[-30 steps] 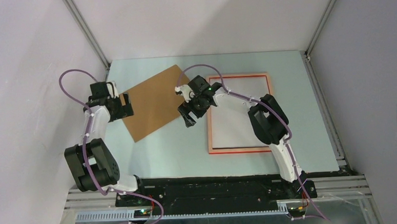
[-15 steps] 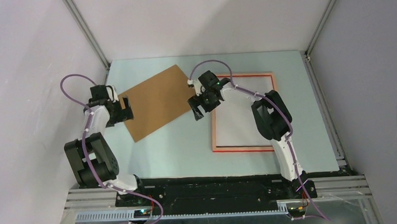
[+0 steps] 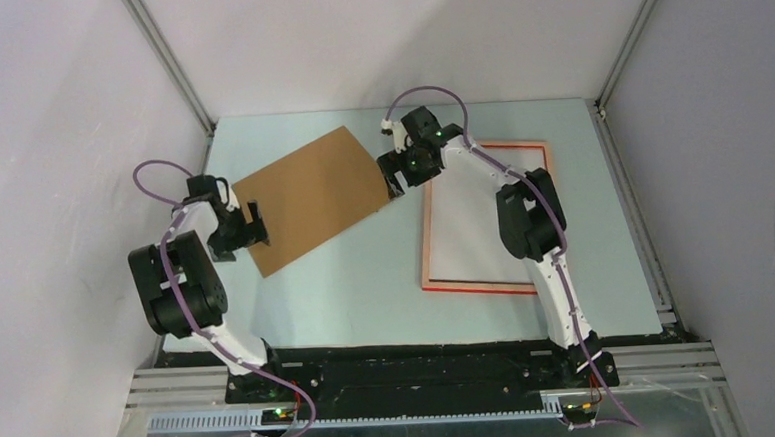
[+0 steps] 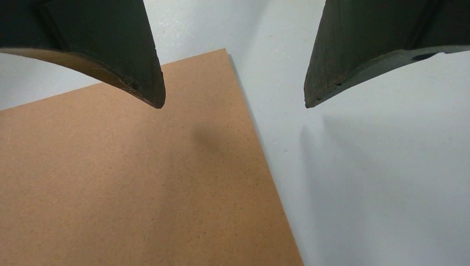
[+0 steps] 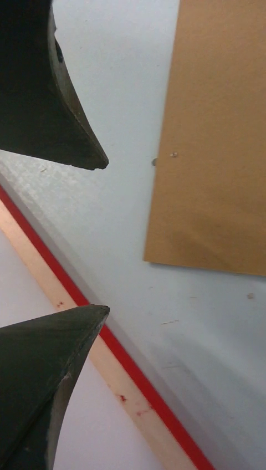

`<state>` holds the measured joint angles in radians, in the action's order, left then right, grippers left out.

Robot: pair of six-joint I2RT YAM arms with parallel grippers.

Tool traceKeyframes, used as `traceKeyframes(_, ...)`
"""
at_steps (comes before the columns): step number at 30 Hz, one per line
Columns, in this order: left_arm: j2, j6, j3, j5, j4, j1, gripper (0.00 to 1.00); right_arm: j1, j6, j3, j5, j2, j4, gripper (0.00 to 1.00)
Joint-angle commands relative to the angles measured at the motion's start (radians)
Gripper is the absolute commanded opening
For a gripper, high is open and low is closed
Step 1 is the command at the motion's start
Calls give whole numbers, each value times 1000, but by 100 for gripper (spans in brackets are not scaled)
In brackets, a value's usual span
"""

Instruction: Put the photo into the frame

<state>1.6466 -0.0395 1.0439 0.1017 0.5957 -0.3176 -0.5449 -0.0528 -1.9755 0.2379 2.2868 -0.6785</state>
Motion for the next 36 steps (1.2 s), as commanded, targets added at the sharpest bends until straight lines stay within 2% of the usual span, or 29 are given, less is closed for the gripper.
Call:
traceKeyframes(1,45,-27,35,48,11,-12,100,18,19,-164,75,109,-69,96)
traceKeyframes(10,72,-28,25,94,11,-14,100,59,145,-381,248,269,-103,95)
traceKeyframes(21,91,-15,9,204,11,-13,99,79,346,-404,524,371,-3,93)
traceKeyframes(27,90,-3,4,247,11,-13,98,76,450,-328,664,367,99,91)
traceKeyframes(36,87,24,-1,335,26,-7,95,101,602,-68,822,162,313,87)
